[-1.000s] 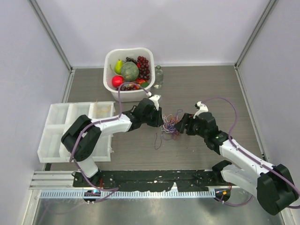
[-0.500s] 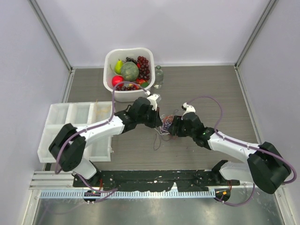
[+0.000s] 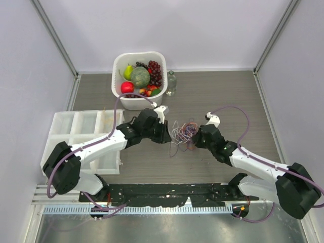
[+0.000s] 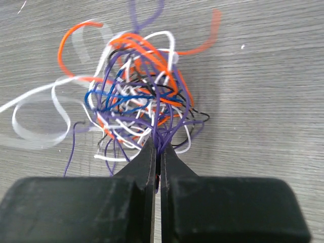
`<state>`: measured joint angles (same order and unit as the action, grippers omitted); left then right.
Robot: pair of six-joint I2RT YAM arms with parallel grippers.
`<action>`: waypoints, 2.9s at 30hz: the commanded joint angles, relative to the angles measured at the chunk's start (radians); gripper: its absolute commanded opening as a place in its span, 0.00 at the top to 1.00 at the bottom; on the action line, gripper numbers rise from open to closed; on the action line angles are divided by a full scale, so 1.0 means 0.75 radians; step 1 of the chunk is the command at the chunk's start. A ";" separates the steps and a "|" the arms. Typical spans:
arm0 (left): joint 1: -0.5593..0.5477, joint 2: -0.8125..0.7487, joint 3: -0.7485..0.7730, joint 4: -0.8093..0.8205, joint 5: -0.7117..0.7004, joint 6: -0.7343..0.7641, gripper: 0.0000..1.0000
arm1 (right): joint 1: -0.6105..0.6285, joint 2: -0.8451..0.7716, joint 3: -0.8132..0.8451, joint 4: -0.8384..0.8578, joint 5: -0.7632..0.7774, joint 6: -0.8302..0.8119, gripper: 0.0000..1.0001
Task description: Untangle the cables
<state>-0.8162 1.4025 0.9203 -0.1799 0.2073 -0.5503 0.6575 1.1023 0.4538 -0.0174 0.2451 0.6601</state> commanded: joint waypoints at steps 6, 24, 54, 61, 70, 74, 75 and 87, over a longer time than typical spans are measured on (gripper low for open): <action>-0.004 0.040 -0.059 0.105 -0.031 -0.050 0.66 | 0.001 -0.140 -0.049 0.066 -0.130 -0.021 0.99; 0.008 0.288 0.149 0.203 -0.248 -0.062 0.59 | 0.001 -0.144 -0.034 0.044 -0.151 -0.054 0.99; -0.047 -0.268 0.270 -0.118 0.092 -0.056 1.00 | 0.076 -0.380 0.142 0.090 -0.427 0.077 0.35; -0.065 -0.295 0.340 -0.145 0.122 -0.070 1.00 | 0.250 -0.249 0.023 0.420 -0.392 0.110 0.36; -0.121 -0.385 0.876 -0.240 0.247 -0.136 1.00 | 0.220 0.142 0.019 0.234 0.176 0.165 0.34; -0.121 -0.405 1.202 -0.323 0.162 -0.085 1.00 | 0.162 0.099 -0.016 0.203 0.221 0.108 0.33; -0.121 -0.408 1.249 -0.331 0.123 -0.074 1.00 | 0.150 0.077 -0.016 0.193 0.233 0.087 0.32; -0.121 -0.258 1.324 -0.470 0.008 0.018 1.00 | 0.011 -0.211 0.119 -0.070 -0.306 -0.187 0.30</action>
<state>-0.9031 1.1103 1.9793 -0.4316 0.2676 -0.5858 0.5999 1.0847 0.4454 0.0437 0.1738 0.6296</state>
